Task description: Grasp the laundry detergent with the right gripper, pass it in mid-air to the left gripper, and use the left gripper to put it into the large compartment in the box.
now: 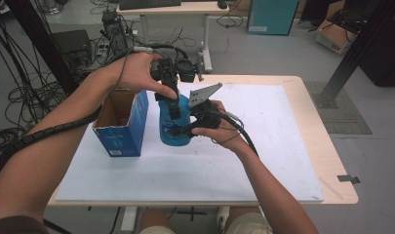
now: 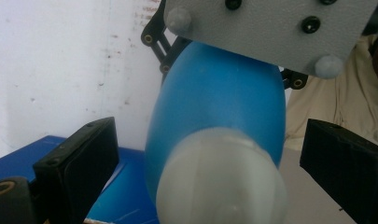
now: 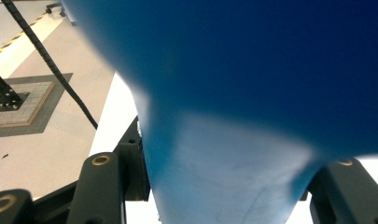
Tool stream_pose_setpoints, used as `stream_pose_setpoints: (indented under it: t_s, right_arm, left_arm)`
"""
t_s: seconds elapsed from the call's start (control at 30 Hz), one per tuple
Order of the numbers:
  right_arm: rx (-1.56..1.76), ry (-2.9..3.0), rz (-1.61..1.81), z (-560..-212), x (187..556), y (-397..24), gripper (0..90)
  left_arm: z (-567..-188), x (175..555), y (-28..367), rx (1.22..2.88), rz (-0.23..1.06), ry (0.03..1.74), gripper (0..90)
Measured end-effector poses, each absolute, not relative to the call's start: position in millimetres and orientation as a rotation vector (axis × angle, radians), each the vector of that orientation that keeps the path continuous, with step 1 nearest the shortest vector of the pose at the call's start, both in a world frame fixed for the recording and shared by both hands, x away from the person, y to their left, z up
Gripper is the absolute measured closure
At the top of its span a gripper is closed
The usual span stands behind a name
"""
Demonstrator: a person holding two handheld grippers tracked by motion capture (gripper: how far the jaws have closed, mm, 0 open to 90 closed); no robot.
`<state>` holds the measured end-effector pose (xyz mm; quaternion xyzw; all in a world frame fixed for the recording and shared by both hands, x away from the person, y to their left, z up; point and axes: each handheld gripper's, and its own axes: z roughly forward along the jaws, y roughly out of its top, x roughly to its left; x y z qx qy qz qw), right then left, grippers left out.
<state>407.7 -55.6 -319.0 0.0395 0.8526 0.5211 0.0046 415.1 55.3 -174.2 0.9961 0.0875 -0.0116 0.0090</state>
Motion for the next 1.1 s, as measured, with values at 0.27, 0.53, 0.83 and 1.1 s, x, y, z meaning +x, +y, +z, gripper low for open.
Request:
stream_pose_setpoints:
  t_s: [0.27, 0.53, 0.83, 1.1]
  right_arm:
    - [0.116, 2.666, 1.638, -317.9, 405.6, -57.9, 42.2]
    - [0.115, 2.668, 1.629, -317.0, 405.1, -59.5, 42.1]
    - [0.117, 2.662, 1.639, -316.0, 404.8, -60.0, 42.2]
    - [0.099, 2.664, 1.634, -316.6, 404.0, -57.2, 42.2]
  left_arm:
    - [-177.2, 414.9, 53.2, 3.123, -0.063, 0.266, 5.0]
    - [-176.4, 414.0, 53.1, 3.120, -0.063, 0.256, 5.0]
    - [-177.7, 412.3, 55.2, 3.103, -0.056, 0.264, 5.0]
    - [-179.9, 411.2, 53.4, 3.125, -0.041, 0.233, 5.0]
